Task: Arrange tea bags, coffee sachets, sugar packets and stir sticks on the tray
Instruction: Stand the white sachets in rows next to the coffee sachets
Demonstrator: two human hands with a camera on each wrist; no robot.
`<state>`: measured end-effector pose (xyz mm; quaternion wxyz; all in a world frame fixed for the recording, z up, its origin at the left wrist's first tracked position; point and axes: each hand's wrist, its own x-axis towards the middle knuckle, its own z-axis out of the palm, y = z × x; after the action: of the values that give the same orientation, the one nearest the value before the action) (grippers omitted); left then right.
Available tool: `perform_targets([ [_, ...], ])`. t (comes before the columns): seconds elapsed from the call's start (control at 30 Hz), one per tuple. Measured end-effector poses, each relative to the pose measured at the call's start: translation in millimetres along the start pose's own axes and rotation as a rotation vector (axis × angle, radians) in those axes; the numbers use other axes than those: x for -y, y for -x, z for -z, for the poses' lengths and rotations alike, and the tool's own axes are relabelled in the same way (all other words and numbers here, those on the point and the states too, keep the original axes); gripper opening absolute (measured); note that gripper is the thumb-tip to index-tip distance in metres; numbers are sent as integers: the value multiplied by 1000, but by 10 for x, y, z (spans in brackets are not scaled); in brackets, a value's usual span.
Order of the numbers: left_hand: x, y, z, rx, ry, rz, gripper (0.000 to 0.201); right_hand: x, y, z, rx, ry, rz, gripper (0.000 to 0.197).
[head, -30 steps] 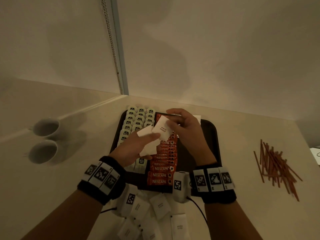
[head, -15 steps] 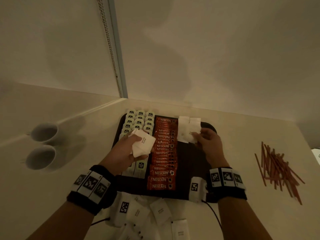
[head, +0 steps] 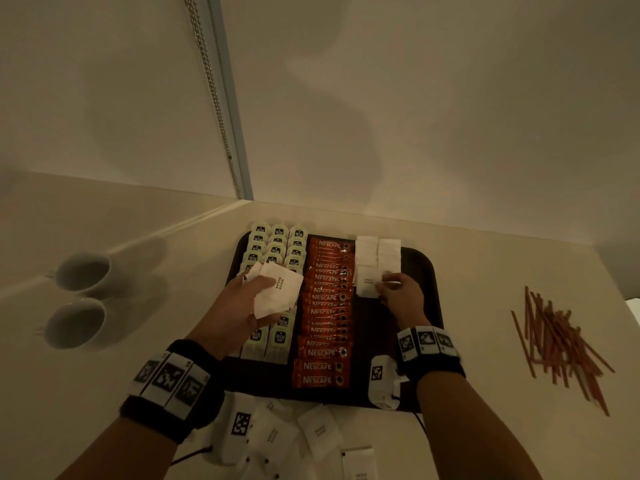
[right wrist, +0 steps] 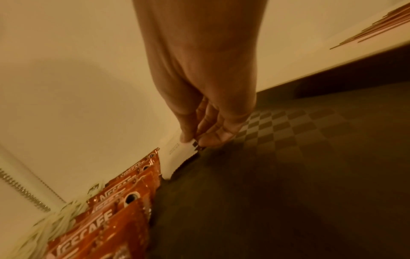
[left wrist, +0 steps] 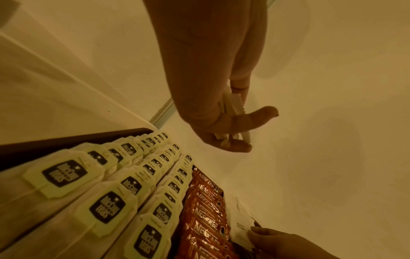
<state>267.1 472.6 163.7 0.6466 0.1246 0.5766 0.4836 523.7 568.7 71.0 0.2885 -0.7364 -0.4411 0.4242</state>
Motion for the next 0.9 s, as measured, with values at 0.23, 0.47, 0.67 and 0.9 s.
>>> perform_targets([
  [0.23,-24,6,32,25,63,30,33,-10,-42,-72,-95,171,101,23],
  [0.47,-64,42,-4,3,35,-6,23,2,-12,-73,-87,250,154,22],
  [0.67,-69,52,-50,29,-10,-48,19,583,524,-136,194,51,397,19],
  [0.9,-34,118,-122,103,-79,-125,21,867,1097,-227,571,-126,377,26],
])
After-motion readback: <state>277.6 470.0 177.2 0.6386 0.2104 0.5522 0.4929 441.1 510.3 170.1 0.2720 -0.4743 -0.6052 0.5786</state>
